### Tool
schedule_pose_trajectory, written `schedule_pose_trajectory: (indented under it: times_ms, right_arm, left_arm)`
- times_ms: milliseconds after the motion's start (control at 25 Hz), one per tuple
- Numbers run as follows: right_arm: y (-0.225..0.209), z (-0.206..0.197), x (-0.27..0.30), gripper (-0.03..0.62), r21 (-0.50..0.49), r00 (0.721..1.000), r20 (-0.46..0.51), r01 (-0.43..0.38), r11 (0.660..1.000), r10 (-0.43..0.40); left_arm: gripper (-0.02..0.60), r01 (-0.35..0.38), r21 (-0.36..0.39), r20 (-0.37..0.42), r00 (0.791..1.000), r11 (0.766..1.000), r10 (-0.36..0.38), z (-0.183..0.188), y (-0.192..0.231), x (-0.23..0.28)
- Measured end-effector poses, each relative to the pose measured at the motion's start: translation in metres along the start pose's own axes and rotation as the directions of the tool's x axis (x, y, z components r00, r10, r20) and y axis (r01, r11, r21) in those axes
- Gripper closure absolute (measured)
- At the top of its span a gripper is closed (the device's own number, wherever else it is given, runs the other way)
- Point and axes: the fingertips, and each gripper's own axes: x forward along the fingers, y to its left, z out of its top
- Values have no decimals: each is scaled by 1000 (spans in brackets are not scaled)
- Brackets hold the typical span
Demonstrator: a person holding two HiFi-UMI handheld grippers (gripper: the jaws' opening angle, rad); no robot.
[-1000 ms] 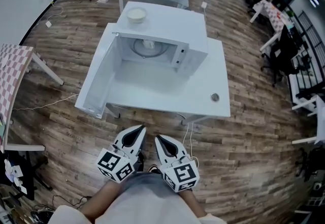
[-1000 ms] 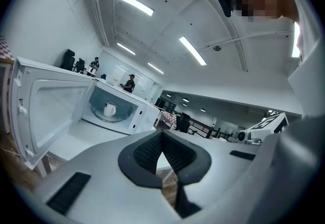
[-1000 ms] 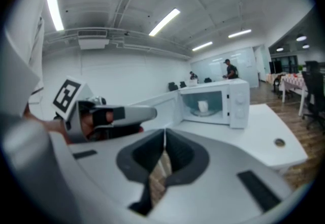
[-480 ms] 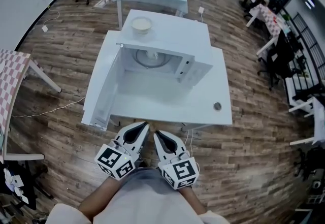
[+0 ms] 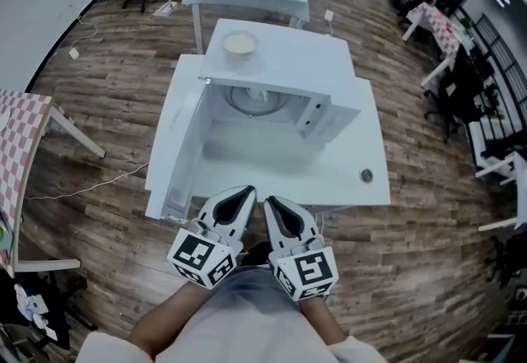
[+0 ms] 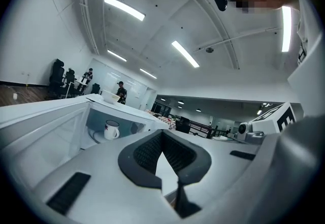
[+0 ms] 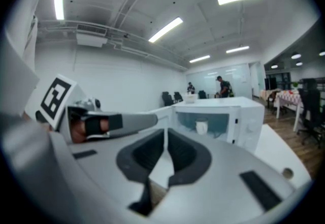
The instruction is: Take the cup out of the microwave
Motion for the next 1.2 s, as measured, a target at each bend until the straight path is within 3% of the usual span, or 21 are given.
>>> schedule_pose_trajectory:
  times_ms: [160,480,1200]
  right_arm:
    - [0,1,13,571,11,1000,-7,4,1000,-4]
    - [-22,3,38,571,38,1000,-10,11,999,-11]
    - [-94,1,132,571,57,998,-63,-15,998,19]
  left_arm:
    - [571,-24,29,-29,999,999,25,-3,10,3]
    - [571,-26,4,-79,997,1000,27,-14,29,27]
    - [571,-128,-64,-94,988,990,121,-8,94,97]
